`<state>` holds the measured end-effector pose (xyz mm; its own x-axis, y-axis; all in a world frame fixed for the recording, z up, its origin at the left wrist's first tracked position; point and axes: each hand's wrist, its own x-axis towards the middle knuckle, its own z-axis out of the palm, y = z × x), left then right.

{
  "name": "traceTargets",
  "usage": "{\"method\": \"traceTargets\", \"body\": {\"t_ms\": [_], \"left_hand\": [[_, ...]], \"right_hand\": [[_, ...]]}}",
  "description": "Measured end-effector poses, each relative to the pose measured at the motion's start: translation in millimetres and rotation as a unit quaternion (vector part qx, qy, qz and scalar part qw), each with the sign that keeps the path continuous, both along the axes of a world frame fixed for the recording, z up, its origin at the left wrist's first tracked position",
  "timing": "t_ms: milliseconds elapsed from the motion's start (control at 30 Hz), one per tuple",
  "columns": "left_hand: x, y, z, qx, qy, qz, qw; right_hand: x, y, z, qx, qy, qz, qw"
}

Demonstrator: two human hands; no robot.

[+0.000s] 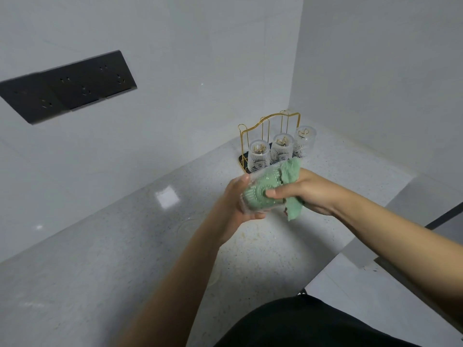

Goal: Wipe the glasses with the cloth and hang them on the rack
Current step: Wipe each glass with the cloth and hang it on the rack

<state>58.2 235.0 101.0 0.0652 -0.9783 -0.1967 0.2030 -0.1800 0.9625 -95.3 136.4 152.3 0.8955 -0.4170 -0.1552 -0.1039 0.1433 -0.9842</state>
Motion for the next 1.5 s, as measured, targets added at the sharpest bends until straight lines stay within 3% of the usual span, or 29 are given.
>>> {"method": "traceTargets", "body": {"t_ms": [33,100,167,233,333,400,500,567,667,733,800,867,933,1033,1067,1133,1200,1267,1367,1500], "left_hand": [[-2,1,-2,-0.029,-0.001,0.019,0.999],[-3,0,-1,-0.057,-0.028,0.043,0.997],[-2,-3,3,-0.052,-0.036,0.020,0.998],[0,-3,13,0.020,0.003,-0.015,1.000],[-2,-5,17,0.104,0.038,-0.024,0.994],[-7,-4,16,0.083,0.010,-0.004,0.997],[-11,-1,6,-0.018,-0.014,0.057,0.998],[-10,-2,3,-0.043,-0.020,0.088,0.995],[-6,-3,11,-0.023,0.019,-0.009,1.000],[-2,-2,15,0.043,0.057,-0.044,0.996],[-4,-3,14,0.093,0.078,-0.050,0.991],[-8,-4,10,0.090,0.061,-0.029,0.994],[-12,-4,5,0.022,0.048,0.007,0.999],[-14,-3,-3,-0.068,0.018,0.070,0.995],[-14,-4,-1,-0.070,0.022,0.065,0.995],[-14,-4,7,-0.041,0.052,0.024,0.998],[-10,-5,13,0.039,0.071,-0.007,0.997],[-8,-6,14,0.091,0.063,-0.022,0.994],[-10,-5,9,0.072,0.048,-0.019,0.996],[-13,-9,-3,-0.046,0.029,0.050,0.997]], "right_hand": [[0,-3,-2,0.057,-0.016,-0.021,0.998],[0,-4,-5,0.073,-0.028,-0.008,0.997],[0,1,-3,-0.015,-0.016,0.067,0.998],[-1,7,-1,-0.134,0.033,0.133,0.981],[-3,3,3,-0.195,0.072,0.116,0.971],[-2,-2,7,-0.133,0.049,0.066,0.988],[0,-8,5,0.043,0.003,-0.029,0.999],[-1,-7,2,0.083,-0.010,-0.040,0.996],[-5,4,5,-0.067,0.022,0.070,0.995],[-7,4,3,-0.198,0.080,0.133,0.968],[-8,-2,5,-0.228,0.089,0.137,0.960],[-9,-7,11,-0.181,0.063,0.092,0.977],[-8,-9,13,-0.070,0.028,0.012,0.997],[-5,-7,7,0.102,-0.012,-0.064,0.993],[-6,-4,7,0.091,-0.019,-0.045,0.995],[-8,3,10,-0.066,0.006,0.058,0.996],[-9,5,7,-0.231,0.057,0.133,0.962],[-9,-1,5,-0.291,0.062,0.129,0.946],[-9,-7,6,-0.224,0.034,0.063,0.972],[-5,-3,1,0.007,-0.019,-0.032,0.999]]}}
